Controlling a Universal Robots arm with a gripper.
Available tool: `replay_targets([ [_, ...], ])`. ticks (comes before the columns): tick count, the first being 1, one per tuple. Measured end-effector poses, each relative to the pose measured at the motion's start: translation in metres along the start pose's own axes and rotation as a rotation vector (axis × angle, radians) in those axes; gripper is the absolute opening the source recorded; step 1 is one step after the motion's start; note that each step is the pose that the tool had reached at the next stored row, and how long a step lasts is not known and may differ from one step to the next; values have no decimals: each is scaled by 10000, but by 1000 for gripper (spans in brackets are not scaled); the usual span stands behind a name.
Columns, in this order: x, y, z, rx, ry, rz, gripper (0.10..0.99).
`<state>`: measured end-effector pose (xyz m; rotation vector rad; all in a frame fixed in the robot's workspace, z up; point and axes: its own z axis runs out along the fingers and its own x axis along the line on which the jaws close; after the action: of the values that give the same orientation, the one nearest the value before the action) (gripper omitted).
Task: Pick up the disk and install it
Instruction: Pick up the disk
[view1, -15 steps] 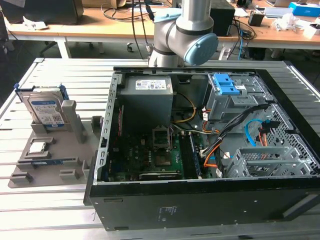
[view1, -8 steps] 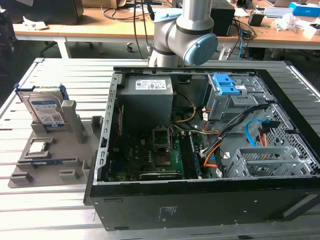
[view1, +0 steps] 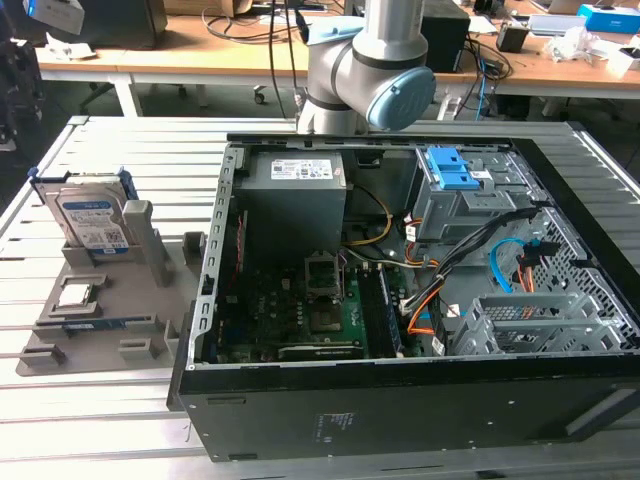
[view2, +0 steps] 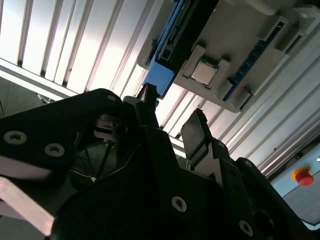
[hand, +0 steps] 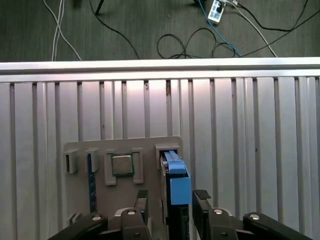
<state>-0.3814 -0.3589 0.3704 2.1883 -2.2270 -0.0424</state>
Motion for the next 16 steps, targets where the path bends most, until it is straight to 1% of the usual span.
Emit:
replay_targets([
  [2,-18,-49,35,-1,43,-95,482],
  [6,-104,-102,84,-1,57,-240,482],
  [8,-129,-106,100,-1,58,-280,482],
  [10,-153,-107,142,1,63,-340,482],
  [16,-174,-110,211,0,71,-425,482],
])
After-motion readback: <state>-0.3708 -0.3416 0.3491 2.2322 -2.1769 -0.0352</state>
